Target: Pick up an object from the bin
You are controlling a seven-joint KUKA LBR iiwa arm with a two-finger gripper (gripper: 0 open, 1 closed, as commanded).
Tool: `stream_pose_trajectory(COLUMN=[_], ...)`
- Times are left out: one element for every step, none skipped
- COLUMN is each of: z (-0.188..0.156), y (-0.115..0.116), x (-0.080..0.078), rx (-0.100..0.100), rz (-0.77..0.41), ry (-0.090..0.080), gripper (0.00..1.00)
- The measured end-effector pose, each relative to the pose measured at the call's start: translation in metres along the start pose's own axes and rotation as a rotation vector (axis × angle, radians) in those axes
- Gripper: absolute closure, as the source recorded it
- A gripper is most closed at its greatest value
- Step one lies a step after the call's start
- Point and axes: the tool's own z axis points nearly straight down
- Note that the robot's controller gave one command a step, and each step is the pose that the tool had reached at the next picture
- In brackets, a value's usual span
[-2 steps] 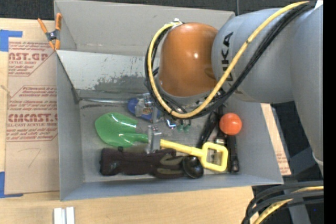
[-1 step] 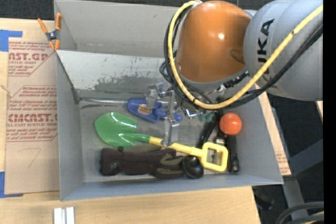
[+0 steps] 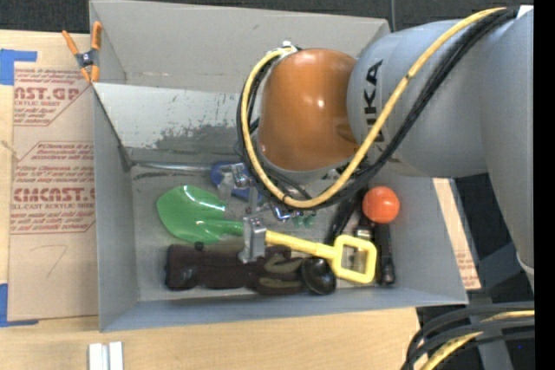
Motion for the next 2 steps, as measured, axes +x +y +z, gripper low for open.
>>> stream_pose_trajectory(z=[-0.024, 0.052], y=[0.002, -0.008], x=[-0.011, 0.006], rx=[0.003, -0.001], rz=[-0.004, -0.014], ry=[-0.004, -0.002], gripper=[0.0, 0.0])
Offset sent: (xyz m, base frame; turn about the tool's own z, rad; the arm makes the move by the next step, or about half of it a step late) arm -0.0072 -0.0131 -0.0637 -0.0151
